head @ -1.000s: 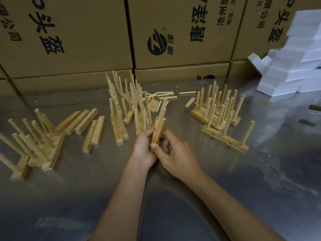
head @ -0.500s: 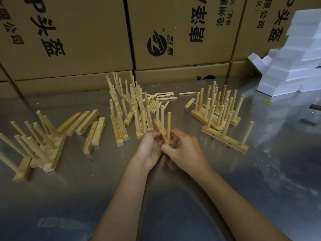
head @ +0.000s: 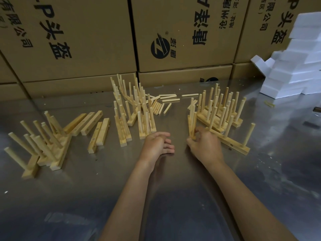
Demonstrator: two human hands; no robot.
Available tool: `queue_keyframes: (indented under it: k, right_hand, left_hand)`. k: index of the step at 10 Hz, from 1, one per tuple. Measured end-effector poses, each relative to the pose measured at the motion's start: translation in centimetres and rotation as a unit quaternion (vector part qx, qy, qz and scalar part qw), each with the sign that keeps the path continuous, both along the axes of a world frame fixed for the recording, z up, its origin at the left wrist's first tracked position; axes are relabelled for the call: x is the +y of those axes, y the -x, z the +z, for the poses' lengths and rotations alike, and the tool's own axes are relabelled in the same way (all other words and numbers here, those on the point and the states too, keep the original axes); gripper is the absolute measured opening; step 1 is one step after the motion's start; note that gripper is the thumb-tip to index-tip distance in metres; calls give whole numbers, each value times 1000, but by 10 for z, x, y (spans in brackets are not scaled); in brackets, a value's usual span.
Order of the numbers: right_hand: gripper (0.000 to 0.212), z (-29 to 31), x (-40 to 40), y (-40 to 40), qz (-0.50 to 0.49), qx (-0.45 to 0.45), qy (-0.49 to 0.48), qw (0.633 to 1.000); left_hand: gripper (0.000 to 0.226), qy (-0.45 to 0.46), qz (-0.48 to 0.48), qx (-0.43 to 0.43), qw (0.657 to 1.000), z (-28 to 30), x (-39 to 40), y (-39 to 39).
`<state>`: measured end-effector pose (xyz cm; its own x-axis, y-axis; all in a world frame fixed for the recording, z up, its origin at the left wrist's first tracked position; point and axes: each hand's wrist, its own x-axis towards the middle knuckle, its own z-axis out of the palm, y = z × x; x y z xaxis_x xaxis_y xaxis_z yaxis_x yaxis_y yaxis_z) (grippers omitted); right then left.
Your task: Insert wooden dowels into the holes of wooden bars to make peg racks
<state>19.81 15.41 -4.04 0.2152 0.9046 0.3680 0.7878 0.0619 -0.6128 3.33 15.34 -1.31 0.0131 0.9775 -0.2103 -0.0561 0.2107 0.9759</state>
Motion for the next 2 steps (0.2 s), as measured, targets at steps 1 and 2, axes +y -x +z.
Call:
queue_keyframes:
  k: [1,2]
  right_hand:
    - [28,0,1,-1,-12,16,17,1000]
    - [35,8,-9,-2,-31,30,11,999]
  left_hand:
    - [30,-9,11,12,1000,-1,2,1]
    - [30,-12,9,32,999,-4,0,0]
